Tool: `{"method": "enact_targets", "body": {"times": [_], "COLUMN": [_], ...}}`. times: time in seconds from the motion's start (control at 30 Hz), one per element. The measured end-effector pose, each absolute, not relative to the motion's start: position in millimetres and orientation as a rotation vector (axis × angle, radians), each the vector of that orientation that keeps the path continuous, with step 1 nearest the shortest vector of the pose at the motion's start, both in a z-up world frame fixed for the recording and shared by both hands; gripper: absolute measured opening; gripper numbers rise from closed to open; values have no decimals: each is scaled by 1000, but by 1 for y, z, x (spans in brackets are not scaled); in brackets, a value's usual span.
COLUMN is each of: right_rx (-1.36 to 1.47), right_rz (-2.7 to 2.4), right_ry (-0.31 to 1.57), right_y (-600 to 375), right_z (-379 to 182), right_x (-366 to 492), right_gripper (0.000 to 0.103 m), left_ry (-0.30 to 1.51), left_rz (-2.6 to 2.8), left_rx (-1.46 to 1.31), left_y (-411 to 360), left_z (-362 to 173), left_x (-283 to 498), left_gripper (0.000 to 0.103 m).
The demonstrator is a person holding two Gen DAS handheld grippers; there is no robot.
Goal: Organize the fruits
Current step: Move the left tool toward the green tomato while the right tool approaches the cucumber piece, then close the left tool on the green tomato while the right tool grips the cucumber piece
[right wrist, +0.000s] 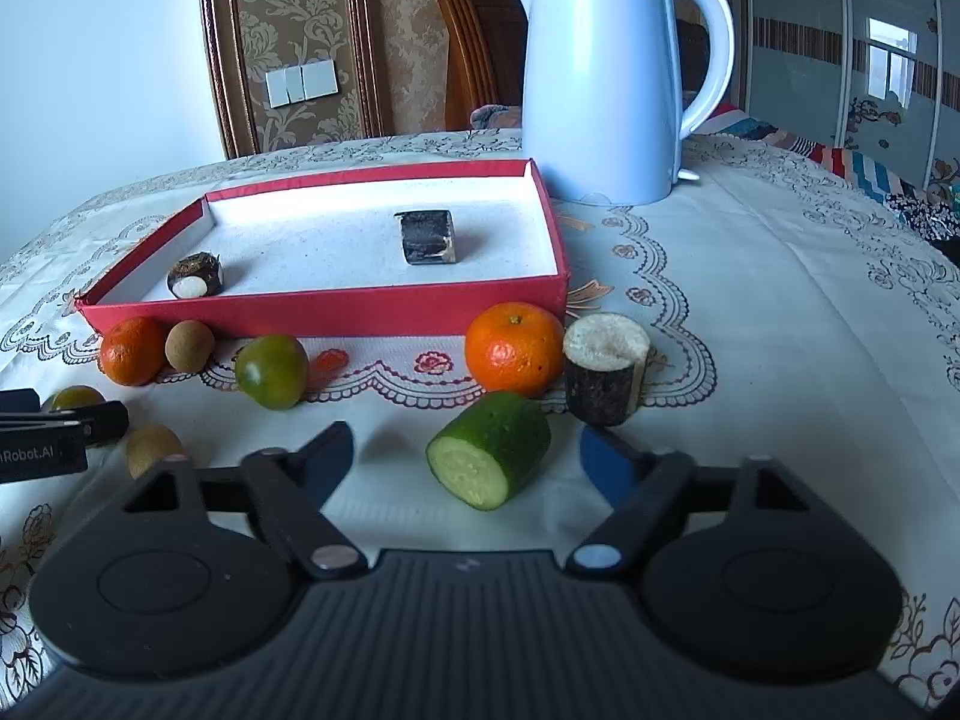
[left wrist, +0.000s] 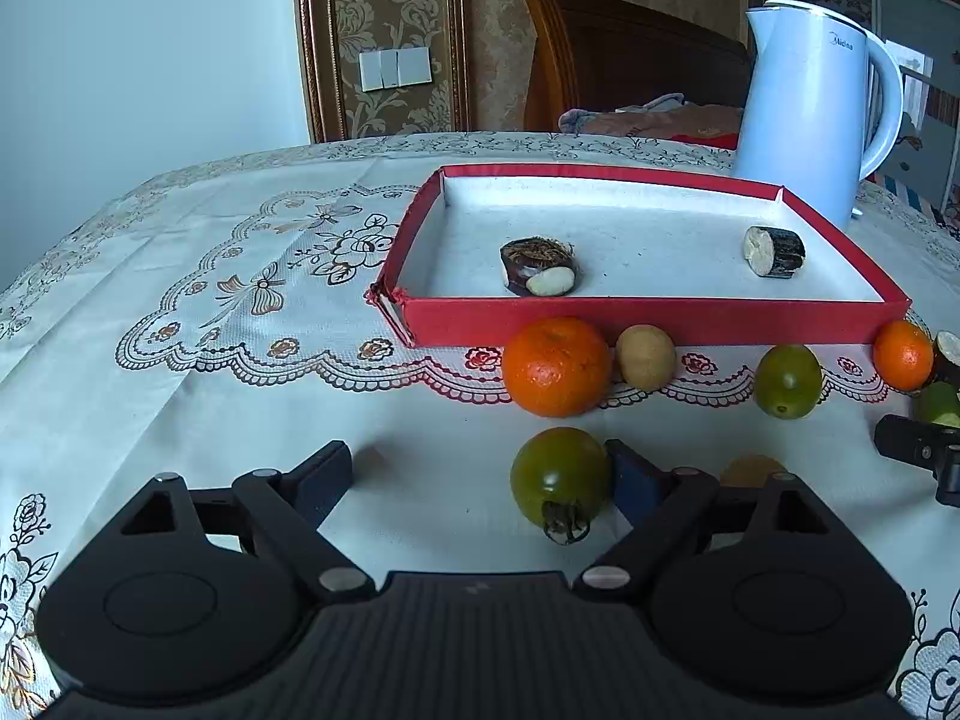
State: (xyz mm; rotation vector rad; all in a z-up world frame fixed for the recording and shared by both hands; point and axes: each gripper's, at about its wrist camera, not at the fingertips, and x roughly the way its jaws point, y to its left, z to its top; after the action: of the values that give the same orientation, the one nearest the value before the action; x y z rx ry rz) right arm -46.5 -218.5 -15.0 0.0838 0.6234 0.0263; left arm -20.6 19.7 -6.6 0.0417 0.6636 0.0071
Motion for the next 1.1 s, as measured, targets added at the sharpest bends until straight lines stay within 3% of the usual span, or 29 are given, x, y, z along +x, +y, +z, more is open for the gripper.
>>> {"method": "enact_targets", "body": {"times": [0.13, 0.4, 0.83, 1.0, 1.1], "right_rx": [75, 75, 80, 82, 81], "right_rz": [26, 30, 29, 21, 20], "right_ry": [625, 621, 615, 609, 604], "right_y": [-218, -217, -218, -219, -219], "right_z": [-15, -15, -15, -15, -15], "right_x": [-47, -47, -47, -49, -50], "right_gripper": [66, 59, 55, 51, 41], "left_ry": [658, 650, 647, 639, 640], "left_rz": [-5, -17, -20, -9, -7], "left_rx": [40, 34, 13, 2, -6], "left_y": [21, 21, 24, 27, 29], "left_z": [-6, -6, -6, -6, -6], "left_x": [-21, -23, -25, -25, -25], "left_gripper": [89, 87, 86, 70, 63]}}
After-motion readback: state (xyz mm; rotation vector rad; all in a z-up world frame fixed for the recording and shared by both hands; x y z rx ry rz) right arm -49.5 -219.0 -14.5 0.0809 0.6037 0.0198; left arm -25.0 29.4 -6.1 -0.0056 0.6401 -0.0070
